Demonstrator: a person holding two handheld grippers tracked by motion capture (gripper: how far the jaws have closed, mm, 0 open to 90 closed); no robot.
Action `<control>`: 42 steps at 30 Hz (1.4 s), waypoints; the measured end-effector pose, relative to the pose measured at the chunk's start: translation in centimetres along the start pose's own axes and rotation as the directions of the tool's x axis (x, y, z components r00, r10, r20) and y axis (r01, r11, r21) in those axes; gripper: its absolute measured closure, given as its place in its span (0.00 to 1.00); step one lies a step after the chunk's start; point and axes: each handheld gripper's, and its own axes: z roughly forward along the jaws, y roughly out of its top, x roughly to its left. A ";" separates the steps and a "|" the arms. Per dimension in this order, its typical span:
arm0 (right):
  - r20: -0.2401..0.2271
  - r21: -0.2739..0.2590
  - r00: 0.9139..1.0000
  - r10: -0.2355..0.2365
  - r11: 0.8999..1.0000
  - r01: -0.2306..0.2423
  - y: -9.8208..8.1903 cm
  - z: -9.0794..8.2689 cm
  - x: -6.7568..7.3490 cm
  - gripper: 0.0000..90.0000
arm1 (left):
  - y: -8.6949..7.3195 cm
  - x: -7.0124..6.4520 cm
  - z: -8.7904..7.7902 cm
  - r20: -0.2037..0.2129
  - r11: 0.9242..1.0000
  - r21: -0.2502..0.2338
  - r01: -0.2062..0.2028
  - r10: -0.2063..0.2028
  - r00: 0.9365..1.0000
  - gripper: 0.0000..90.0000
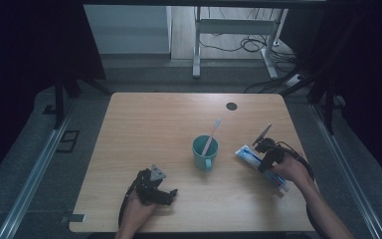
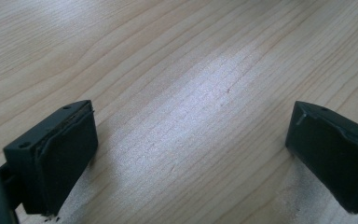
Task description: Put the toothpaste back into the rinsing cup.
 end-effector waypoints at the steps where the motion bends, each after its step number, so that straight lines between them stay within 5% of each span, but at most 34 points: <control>1: -0.002 -0.005 1.000 -0.002 1.000 0.002 0.0 -0.2 0.1 0.79 | 0.0 0.0 0.0 0.000 1.000 0.000 0.000 0.000 1.000 0.03; 14: 0.001 -0.070 1.000 -0.020 0.997 0.020 -0.2 -1.8 0.4 0.79 | 0.0 0.0 0.0 0.000 1.000 0.000 -0.003 0.003 1.000 0.03; 25: -0.015 -0.166 0.999 -0.037 0.986 0.034 -0.6 -3.6 0.8 0.79 | 0.0 0.0 0.0 0.000 1.000 0.000 -0.003 0.003 1.000 0.03; 35: -0.023 -0.269 0.999 -0.039 0.963 0.032 -1.2 -5.1 1.1 0.79 | 0.0 0.0 0.0 0.000 1.000 0.000 0.000 0.000 1.000 0.03; 42: -0.030 -0.347 0.999 -0.038 0.938 0.025 -1.7 -5.9 1.3 0.79 | 0.0 0.0 0.0 0.000 1.000 0.000 0.001 -0.001 1.000 0.03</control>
